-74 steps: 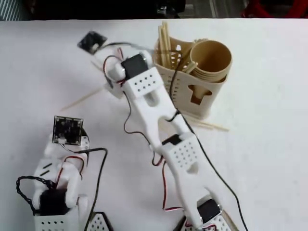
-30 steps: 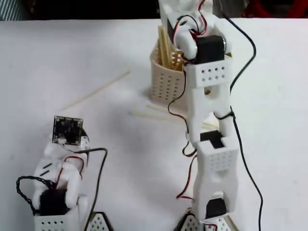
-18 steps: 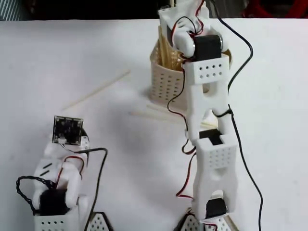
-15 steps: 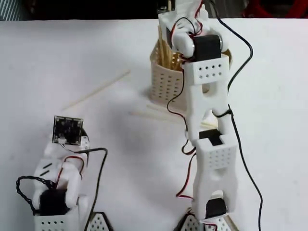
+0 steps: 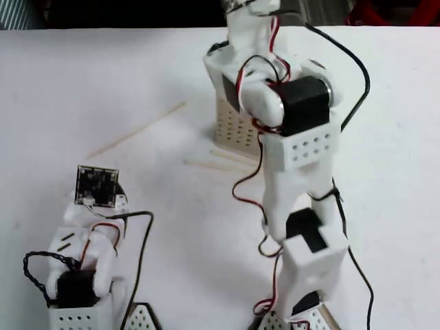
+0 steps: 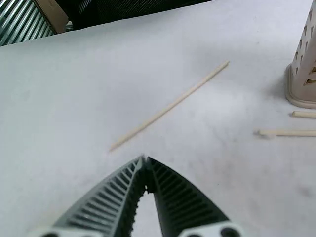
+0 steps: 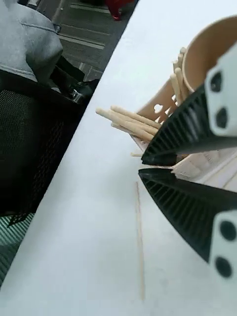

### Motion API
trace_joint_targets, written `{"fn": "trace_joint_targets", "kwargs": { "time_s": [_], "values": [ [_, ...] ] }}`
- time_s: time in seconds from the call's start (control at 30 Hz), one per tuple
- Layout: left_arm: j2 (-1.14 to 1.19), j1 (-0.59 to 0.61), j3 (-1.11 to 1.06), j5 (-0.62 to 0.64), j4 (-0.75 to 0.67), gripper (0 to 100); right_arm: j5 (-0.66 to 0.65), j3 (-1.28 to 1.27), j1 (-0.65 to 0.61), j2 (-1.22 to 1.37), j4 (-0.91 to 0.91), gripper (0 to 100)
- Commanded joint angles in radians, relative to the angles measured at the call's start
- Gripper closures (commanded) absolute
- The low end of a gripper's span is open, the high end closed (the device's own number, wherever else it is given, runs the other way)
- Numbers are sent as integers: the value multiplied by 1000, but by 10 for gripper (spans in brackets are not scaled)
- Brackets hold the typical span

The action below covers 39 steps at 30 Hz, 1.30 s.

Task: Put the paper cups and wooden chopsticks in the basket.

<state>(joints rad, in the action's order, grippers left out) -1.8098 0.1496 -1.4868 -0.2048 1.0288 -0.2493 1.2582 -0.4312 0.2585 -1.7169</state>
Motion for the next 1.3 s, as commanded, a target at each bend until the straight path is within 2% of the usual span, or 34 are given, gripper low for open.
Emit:
{"fn": "trace_joint_targets", "kwargs": {
  "time_s": [0.0,0.2,0.33,0.53,0.67,0.8,1.0,1.17,1.27],
  "values": [
    [-12,7,5,-11,-20,974,-94,-124,-51,-130,-5,978],
    [-12,7,5,-11,-20,974,-195,-597,-159,-375,-2,974],
    [-12,7,5,-11,-20,974,-292,-855,-162,-470,15,974],
    [-12,7,5,-11,-20,974,-443,-1142,-147,-483,28,974],
    [-12,7,5,-11,-20,974,-560,-1310,-124,-446,127,974],
    [-12,7,5,-11,-20,973,-654,-1432,-71,-381,275,964],
    [-12,7,-9,-11,-37,973,-727,-1473,-44,-245,377,840],
    [-12,7,-9,-11,-37,973,-729,-1473,-51,-128,466,829],
    [-12,7,-9,-11,-37,973,-779,-1471,-45,-67,510,829]
  ]
}}
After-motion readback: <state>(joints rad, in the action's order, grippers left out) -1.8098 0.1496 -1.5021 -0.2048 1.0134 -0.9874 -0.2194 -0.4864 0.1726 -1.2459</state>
